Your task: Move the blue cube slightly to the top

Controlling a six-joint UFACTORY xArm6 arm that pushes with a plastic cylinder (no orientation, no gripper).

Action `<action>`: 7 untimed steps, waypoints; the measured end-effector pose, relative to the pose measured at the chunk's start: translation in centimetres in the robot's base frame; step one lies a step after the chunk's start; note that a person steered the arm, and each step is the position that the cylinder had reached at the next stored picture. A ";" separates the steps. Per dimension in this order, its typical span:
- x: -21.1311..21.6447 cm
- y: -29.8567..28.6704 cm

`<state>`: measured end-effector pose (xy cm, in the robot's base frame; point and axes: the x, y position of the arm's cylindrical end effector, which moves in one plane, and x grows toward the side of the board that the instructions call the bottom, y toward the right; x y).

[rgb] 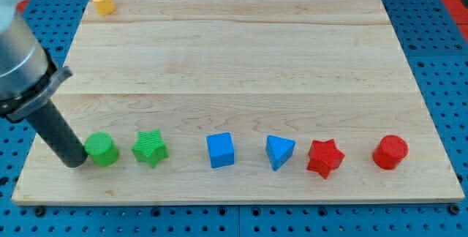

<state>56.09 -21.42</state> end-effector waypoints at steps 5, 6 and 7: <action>4.4 20.5; -1.7 21.1; -5.5 20.5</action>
<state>50.55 -0.88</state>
